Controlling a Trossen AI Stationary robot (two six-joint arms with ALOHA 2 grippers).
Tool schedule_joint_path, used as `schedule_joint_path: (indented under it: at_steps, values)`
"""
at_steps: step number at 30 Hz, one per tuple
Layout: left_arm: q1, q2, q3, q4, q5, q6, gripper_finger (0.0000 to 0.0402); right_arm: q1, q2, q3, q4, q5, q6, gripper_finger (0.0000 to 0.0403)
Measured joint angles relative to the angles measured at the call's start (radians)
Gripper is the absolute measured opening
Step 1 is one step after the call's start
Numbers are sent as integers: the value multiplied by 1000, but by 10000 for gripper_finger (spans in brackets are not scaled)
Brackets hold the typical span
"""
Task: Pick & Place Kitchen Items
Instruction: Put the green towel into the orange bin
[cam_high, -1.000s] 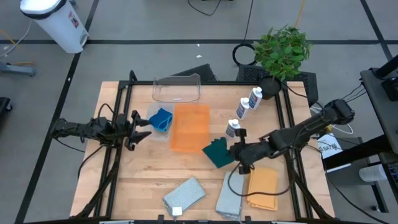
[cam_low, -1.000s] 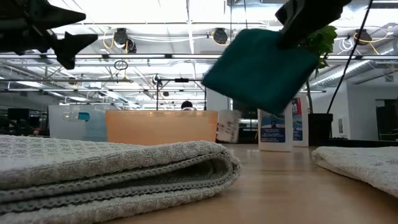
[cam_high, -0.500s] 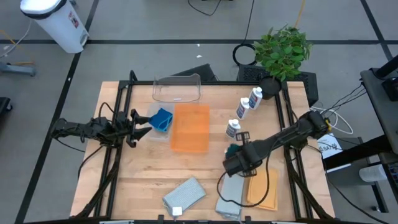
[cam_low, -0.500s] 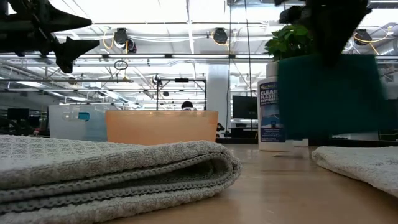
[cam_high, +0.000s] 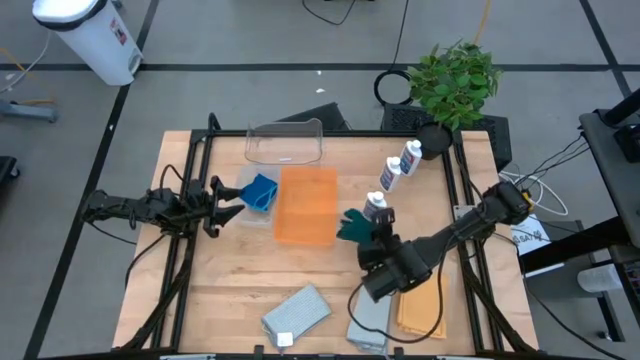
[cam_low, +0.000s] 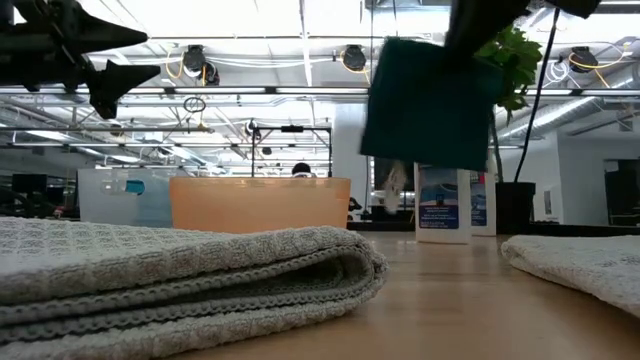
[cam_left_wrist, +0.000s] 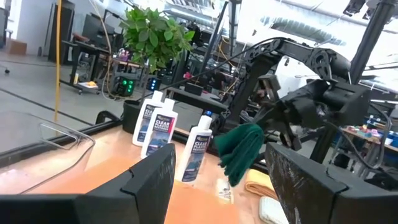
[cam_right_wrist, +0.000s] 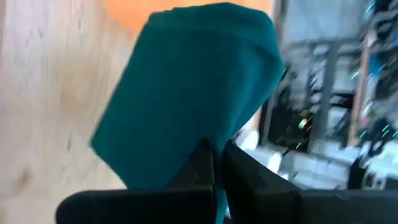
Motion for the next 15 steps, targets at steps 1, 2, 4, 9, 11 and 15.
schedule_joint_path:
  at_steps: [1, 2, 4, 9, 11, 15]
  values:
    - [0, 0, 0, 0, 3, 0, 255, 4, 0, -6, 37, 10, -36, 0]
    - [0, 0, 0, 0, 5, -1, 255, 7, 1, -9, 71, 9, -75, 0]
    - [0, 0, 0, 0, 6, -18, 255, 16, 3, -11, 129, 0, -130, 0]
    - [0, 0, 0, 2, 6, -55, 255, 24, 2, -11, 298, -44, -257, 0]
    - [0, 0, 0, 3, 12, -61, 255, 24, 2, -11, 354, -47, -285, 0]
    - [-2, 19, 0, 14, 74, -114, 255, 17, 1, -11, 428, -119, -349, 0]
